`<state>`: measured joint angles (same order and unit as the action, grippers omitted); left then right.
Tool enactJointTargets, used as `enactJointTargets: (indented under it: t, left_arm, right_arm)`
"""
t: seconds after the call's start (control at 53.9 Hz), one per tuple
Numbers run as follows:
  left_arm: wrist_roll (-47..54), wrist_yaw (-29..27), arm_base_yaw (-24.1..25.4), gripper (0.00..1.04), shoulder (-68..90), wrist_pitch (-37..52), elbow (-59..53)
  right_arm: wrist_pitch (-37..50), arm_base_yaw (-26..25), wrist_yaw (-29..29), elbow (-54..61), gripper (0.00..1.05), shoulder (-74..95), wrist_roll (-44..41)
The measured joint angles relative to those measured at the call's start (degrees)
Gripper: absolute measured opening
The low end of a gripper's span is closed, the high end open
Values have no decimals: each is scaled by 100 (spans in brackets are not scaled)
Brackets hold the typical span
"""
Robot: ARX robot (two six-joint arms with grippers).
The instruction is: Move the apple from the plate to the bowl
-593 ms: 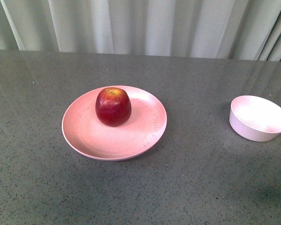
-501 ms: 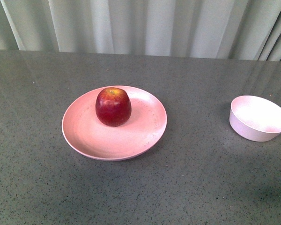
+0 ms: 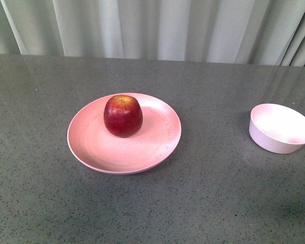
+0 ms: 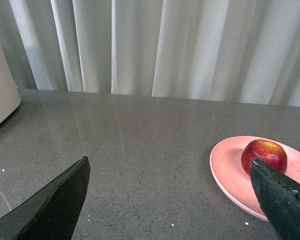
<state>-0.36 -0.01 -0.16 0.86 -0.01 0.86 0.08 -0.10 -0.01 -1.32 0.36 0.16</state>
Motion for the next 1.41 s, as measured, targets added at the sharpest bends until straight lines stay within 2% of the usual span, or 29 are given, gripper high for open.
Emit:
enactJointTargets:
  t: [0.408,0.464,0.501,0.519,0.575,0.612,0.686,0.742,0.853,1.112,1.409]
  left_arm:
    - [-2,0,0,96,0,0,0]
    - [-2,0,0,96,0,0,0]
    - [0,2,0,96,0,0,0]
    - [0,4,0,96,0,0,0]
    - [-2,2,0,96,0,0,0]
    - [-2,2,0,96,0,0,0]
    - [-2,2,0,96,0,0,0]
    - [-2,2,0,96,0,0,0]
    - [-2,2,0,96,0,0,0]
    - [-2,2,0,96,0,0,0]
    - [-2,2,0,96,0,0,0]
  right_arm:
    - [0,-2,0,-2,96,2,0]
    - [-573,-136,-365,-195,96,264,76]
    - [-1108,-450,-684,-463,96,898,55]
    - [-1108,-601,-800,-531,96,1178,33]
    - [-664,-1143,-1064,-708,96,2087,-61]
    - [-13,-1563,-1250,-940,96,2883,-157]
    - [1128,-2024,-1388,-1502,96,4367,-229]
    - [1578,-2133,-1464,-1858,96,5178,-234]
    - [2223,-2079,-1134,-2667,96,7060,-251]
    - [2251,-1491,-730,-4024,96,9713,448]
    - [2170,-885,-376,-4572,96,10555,745]
